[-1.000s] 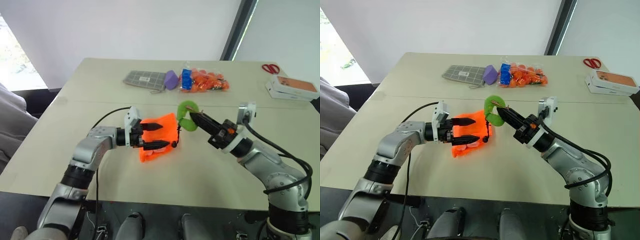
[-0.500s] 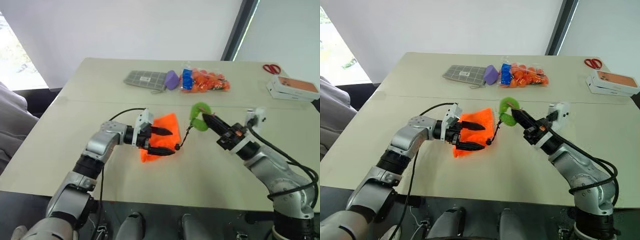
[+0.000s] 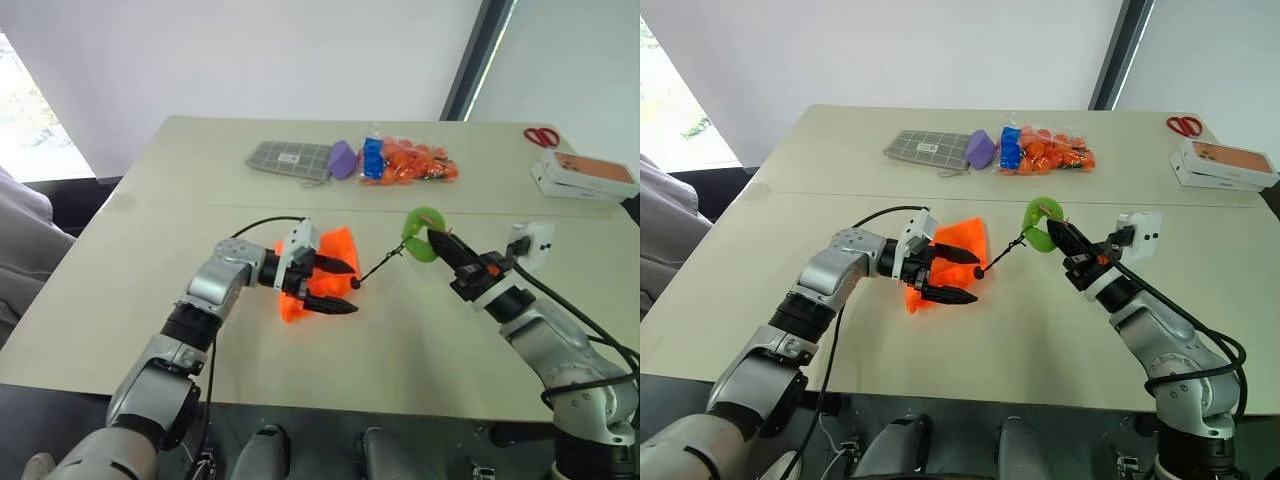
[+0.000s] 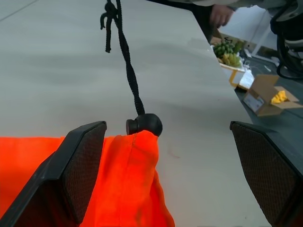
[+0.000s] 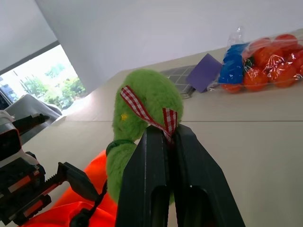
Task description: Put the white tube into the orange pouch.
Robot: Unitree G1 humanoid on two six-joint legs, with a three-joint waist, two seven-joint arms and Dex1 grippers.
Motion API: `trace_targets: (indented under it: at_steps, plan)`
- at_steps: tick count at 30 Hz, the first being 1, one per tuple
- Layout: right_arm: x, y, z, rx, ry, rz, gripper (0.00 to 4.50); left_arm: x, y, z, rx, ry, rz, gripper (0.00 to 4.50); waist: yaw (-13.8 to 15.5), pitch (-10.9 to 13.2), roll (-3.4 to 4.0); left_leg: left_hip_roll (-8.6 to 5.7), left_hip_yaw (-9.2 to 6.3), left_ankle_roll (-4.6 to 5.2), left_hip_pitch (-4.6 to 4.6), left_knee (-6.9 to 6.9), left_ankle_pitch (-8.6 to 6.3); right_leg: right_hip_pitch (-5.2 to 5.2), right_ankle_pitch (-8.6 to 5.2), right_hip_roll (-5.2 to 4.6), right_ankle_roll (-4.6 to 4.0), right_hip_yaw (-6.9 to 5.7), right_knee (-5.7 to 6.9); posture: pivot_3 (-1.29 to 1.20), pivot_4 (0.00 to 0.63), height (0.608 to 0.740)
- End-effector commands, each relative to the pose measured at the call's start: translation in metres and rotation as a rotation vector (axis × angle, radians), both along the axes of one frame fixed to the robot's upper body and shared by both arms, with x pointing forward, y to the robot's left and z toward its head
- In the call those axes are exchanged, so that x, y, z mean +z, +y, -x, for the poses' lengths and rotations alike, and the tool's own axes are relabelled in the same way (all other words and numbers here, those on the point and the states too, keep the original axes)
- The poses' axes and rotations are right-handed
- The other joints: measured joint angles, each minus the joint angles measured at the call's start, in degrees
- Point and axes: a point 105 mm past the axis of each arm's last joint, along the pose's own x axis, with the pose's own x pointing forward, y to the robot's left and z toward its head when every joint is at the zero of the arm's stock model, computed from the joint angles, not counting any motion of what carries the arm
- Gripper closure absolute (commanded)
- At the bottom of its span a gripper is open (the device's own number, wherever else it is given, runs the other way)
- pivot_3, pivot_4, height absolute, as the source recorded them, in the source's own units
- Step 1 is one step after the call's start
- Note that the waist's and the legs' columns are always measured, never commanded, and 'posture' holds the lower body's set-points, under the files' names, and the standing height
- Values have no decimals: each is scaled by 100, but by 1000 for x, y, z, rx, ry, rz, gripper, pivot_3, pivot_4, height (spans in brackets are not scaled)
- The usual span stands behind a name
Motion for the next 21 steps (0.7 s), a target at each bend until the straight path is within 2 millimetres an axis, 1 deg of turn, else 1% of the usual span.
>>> trace_targets:
  at_steps: [1, 7, 18, 21]
  plan:
    - [12, 0, 2, -9, -56, 4, 4488, 10, -4, -1, -5, -47, 1, 16, -4, 0, 0, 0, 0, 0, 0, 0, 0, 0, 0, 0, 0, 0, 1, 0, 150, 724]
    - [11, 3, 2, 2, -53, 3, 4488, 4, -1, 6, 8, -27, -17, 16, -5, 0, 0, 0, 0, 0, 0, 0, 0, 0, 0, 0, 1, 0, 2, 0, 150, 724]
    - [10, 5, 0, 4, -53, 16, 4488, 9, -4, -1, 78, -15, 19, 16, 0, 0, 0, 0, -1, 0, 1, 1, 0, 1, 0, 0, 1, 0, 2, 0, 150, 724]
    - [15, 3, 0, -17, -80, 1, 4488, 9, -5, 0, 85, -16, 25, 16, -7, 0, 0, 0, -1, 0, 1, 1, 0, 0, 0, 0, 1, 0, 3, 0, 150, 724]
